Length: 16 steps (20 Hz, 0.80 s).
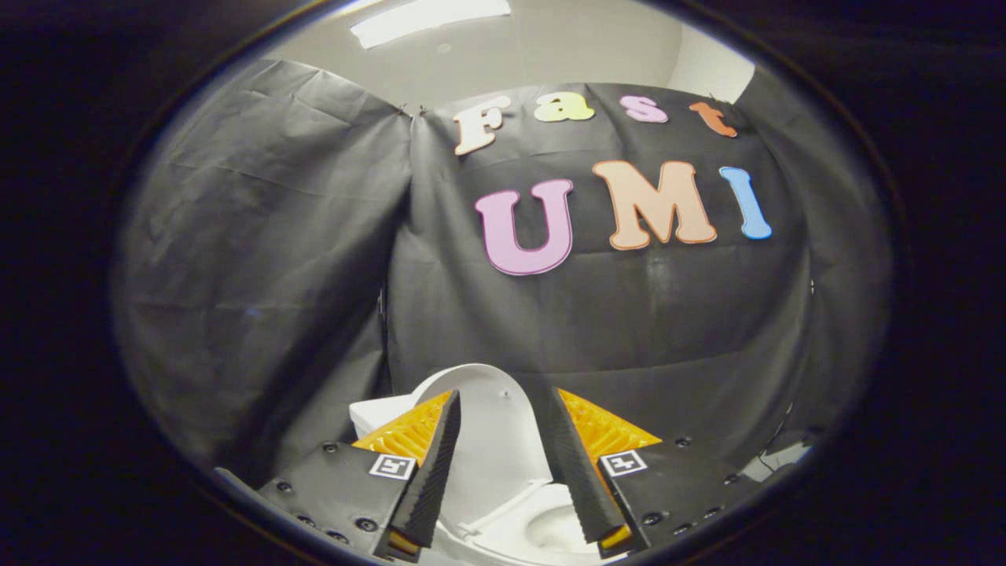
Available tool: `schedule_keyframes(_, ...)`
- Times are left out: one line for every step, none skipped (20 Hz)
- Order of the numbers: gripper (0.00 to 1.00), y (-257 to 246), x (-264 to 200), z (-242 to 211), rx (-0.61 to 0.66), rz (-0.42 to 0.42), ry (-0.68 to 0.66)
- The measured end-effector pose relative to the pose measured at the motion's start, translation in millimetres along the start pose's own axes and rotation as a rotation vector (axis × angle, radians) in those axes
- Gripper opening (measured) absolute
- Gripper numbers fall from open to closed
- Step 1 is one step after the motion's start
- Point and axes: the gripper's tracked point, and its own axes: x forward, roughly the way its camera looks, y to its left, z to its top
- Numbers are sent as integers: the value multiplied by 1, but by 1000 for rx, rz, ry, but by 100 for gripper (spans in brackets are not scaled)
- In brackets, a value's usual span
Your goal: Open the toilet lid.
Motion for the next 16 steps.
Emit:
schedule_keyframes(71,-18,-8,2,-8,-38,-13)
schedule_keyframes(71,-36,-15,5,-18,-85,-22)
schedule_keyframes(71,-50,-24,5,-18,-124,-28)
schedule_keyframes(71,-61,-32,7,-14,-152,-37)
schedule_keyframes(71,-73,-41,9,-11,-185,-44)
schedule_keyframes(71,-83,-49,7,-7,-197,-44)
schedule_keyframes(71,-84,-57,5,3,-179,-40)
schedule_keyframes(71,-82,-65,6,17,-145,-39)
schedule_keyframes(72,-82,-71,6,26,-117,-42)
schedule_keyframes(72,-86,-77,5,28,-107,-39)
schedule_keyframes(73,-95,-82,0,25,-114,-26)
schedule_keyframes(73,-104,-86,-4,20,-123,-6)
schedule_keyframes(73,-106,-92,-9,16,-113,19)
schedule_keyframes(74,-104,-97,-13,12,-91,34)
schedule_keyframes(74,-105,-98,-15,1,-82,45)
schedule_keyframes(76,-109,-101,-16,-11,-77,59)
